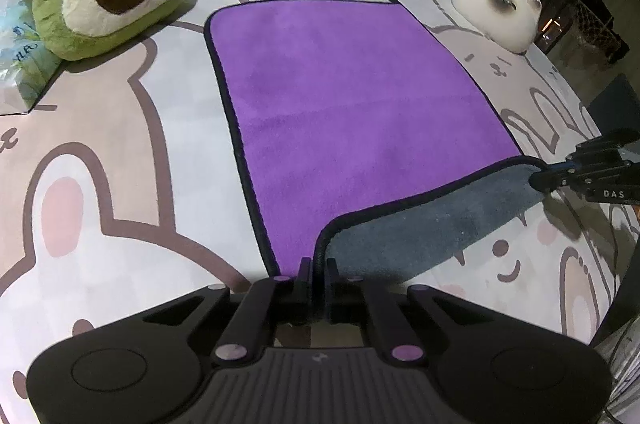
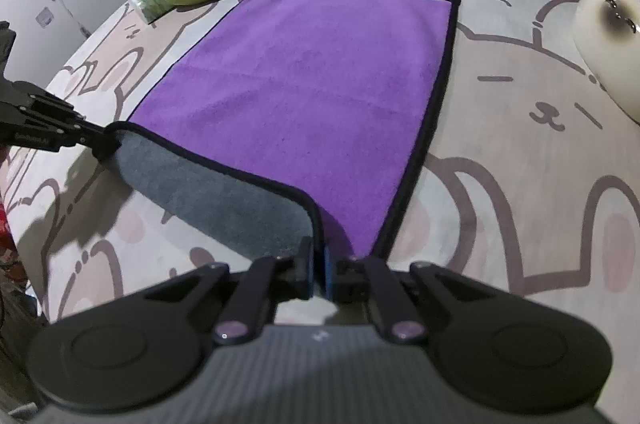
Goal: Fold towel
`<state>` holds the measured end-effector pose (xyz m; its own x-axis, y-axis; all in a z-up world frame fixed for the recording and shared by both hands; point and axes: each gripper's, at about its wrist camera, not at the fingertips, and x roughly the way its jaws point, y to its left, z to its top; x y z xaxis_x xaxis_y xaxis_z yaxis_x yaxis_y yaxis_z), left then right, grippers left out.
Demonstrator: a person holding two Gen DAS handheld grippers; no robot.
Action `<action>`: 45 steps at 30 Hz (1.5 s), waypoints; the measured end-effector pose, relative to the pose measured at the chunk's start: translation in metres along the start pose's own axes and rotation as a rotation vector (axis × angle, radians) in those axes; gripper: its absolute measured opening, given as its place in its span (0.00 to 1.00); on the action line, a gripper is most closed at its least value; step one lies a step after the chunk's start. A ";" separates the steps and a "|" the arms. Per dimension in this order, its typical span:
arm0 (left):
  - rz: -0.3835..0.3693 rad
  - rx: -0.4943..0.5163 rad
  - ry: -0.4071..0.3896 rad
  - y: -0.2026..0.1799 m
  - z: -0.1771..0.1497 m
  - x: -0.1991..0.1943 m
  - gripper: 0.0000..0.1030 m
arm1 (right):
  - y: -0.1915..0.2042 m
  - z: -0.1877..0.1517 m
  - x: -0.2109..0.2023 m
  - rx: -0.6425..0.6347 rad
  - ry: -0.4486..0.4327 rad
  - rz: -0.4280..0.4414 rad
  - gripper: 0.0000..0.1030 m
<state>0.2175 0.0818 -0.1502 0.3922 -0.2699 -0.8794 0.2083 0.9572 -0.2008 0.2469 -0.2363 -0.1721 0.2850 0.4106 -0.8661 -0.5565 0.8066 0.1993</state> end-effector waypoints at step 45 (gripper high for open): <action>0.075 -0.149 -0.496 0.017 0.100 -0.055 0.04 | -0.005 0.104 -0.052 0.111 -0.498 -0.123 0.05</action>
<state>0.2893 0.1028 -0.0617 0.7857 -0.1827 -0.5910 0.0478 0.9705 -0.2364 0.3159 -0.2179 -0.0800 0.6942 0.4407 -0.5691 -0.4171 0.8907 0.1810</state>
